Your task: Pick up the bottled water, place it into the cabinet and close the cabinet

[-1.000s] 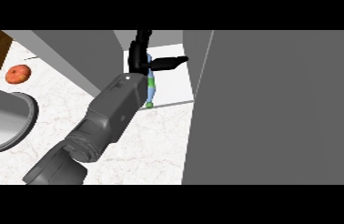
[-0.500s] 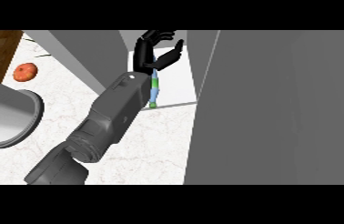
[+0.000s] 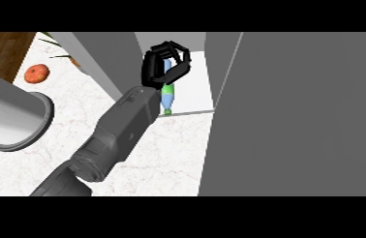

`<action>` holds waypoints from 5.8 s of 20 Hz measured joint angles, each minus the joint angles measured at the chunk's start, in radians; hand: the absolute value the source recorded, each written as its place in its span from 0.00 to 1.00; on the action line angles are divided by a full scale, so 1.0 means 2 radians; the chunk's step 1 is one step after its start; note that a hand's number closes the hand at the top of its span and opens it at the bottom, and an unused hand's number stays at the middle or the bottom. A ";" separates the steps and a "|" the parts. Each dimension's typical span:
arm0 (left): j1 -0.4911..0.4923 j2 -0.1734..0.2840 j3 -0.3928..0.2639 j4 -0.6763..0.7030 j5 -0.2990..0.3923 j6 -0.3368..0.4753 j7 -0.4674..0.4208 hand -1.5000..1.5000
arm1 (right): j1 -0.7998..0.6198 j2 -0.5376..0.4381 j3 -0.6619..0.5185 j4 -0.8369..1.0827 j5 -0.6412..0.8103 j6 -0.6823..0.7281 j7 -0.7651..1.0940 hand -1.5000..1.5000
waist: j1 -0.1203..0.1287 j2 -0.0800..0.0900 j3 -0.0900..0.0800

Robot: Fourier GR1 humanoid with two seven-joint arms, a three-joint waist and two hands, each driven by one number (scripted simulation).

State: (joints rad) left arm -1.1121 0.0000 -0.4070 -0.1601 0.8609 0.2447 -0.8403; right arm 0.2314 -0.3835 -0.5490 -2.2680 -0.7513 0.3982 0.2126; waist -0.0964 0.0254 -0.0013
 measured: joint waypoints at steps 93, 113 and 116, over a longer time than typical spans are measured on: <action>0.756 0.494 0.120 -0.859 0.054 -0.181 0.094 0.00 | -0.606 0.188 0.576 0.395 0.005 -0.287 0.086 1.00 | 0.066 -0.012 0.001; 0.775 0.464 0.154 -0.882 0.037 -0.188 0.135 0.00 | -0.605 0.165 0.495 0.533 0.099 -0.213 -0.031 1.00 | 0.063 -0.025 -0.006; 0.772 0.463 0.155 -0.883 0.036 -0.191 0.138 0.00 | -0.604 0.163 0.493 0.536 0.102 -0.208 -0.037 0.00 | 0.064 -0.026 -0.007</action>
State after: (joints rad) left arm 0.4320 0.9259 -0.0973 -1.9261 0.9333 -0.1370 -0.5641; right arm -0.9774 -0.0578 0.4365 -1.1950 -0.5482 -0.0174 0.1387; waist 0.0324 -0.0271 -0.0152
